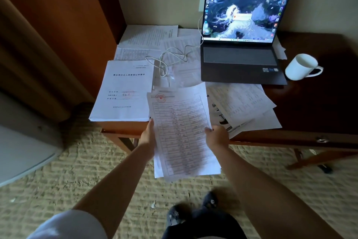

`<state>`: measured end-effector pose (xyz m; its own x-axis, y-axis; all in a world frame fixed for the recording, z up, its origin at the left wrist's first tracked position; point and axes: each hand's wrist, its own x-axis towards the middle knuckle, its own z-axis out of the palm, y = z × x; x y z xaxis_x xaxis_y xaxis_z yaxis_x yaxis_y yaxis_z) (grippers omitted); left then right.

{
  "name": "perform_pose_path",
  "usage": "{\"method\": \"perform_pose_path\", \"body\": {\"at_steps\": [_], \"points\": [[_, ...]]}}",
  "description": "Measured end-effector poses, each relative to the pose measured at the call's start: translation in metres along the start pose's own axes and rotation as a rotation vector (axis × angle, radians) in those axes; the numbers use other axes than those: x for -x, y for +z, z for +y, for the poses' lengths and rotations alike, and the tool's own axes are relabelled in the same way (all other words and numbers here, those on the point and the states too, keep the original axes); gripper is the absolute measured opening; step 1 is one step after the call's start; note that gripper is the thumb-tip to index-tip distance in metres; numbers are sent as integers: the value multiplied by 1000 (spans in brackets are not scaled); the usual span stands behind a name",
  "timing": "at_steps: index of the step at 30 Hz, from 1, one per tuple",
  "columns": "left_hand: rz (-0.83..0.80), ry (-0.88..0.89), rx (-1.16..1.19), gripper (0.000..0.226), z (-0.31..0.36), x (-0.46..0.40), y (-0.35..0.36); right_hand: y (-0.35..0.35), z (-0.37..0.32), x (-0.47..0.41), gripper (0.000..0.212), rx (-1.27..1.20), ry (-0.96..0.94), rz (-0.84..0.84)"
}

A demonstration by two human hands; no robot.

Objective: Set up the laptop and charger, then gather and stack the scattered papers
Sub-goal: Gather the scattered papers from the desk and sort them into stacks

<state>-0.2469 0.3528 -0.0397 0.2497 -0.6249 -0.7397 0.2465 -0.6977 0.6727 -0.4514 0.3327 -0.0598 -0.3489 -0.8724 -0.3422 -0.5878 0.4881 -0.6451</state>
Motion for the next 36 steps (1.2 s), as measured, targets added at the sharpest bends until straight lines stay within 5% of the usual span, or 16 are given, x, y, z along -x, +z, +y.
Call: {"method": "perform_pose_path", "body": {"at_steps": [6,13,20,25,29,36], "points": [[4,35,-18,42,4,8,-5,-18,-1,-1,39,-88,52,210],[-32,116,-17,30,5,17,-12,-22,5,1,33,94,-64,-54],[-60,264,-163,28,3,15,-13,-12,-4,4,30,114,-114,-127],[-64,248,-270,23,-3,-4,-13,-1,-12,9,57,23,-41,-245],[90,330,-405,25,2,3,-8,-5,-23,17,56,-35,-44,-131],[264,689,-140,32,51,53,18,-36,-76,21,31,-336,-296,81]]}}
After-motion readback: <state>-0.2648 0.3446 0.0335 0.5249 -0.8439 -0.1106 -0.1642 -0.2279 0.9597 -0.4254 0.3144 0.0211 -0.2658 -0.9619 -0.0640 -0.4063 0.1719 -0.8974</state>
